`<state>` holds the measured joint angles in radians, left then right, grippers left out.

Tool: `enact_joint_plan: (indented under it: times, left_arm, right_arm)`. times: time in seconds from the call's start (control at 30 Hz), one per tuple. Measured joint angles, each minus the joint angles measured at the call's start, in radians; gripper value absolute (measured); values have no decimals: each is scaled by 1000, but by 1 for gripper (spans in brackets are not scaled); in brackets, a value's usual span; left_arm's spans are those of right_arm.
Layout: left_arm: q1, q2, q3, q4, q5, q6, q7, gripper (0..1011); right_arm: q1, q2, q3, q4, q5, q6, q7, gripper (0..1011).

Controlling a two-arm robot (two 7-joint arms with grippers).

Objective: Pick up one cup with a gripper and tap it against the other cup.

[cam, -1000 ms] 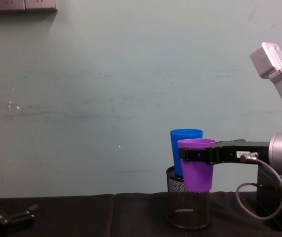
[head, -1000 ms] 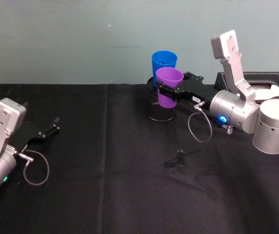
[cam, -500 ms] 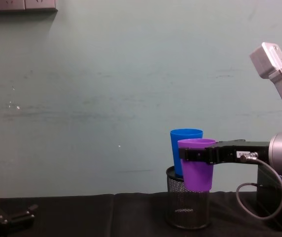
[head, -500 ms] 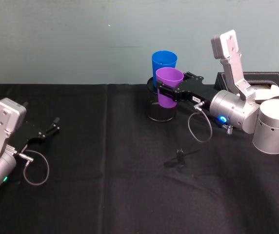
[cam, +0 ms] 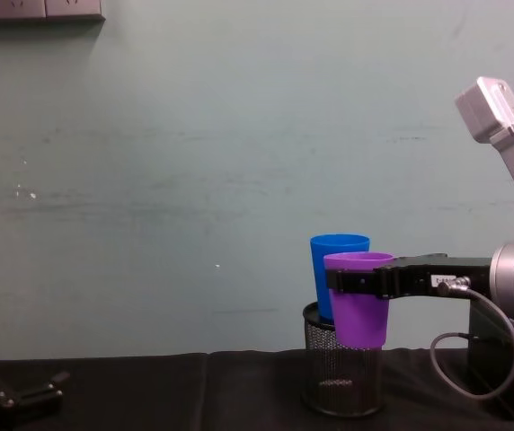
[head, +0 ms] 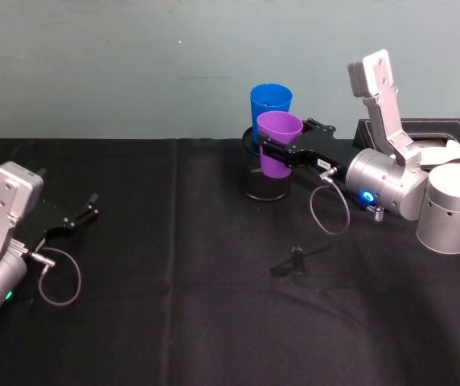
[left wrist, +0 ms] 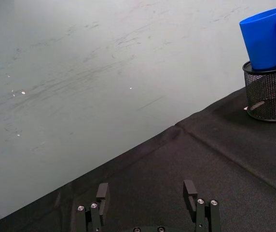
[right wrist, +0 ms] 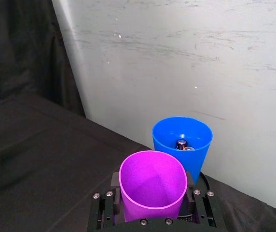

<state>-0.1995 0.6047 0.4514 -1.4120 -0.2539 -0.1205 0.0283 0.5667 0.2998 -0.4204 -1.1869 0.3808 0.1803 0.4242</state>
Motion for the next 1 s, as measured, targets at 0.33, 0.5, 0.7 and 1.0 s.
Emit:
enact_joint_plan:
  times: [0.33, 0.5, 0.7, 1.0]
  left_arm:
    - [0, 0, 0, 0, 0, 0, 0, 1000]
    - [0, 0, 0, 0, 0, 0, 0, 1000]
    - [0, 0, 0, 0, 0, 0, 0, 1000]
    - [0, 0, 0, 0, 0, 0, 0, 1000]
  right_arm:
    - [0, 0, 0, 0, 0, 0, 0, 739]
    - [0, 0, 0, 0, 0, 0, 0, 739]
    - [0, 0, 0, 0, 0, 0, 0, 739]
    - [0, 0, 0, 0, 0, 0, 0, 739]
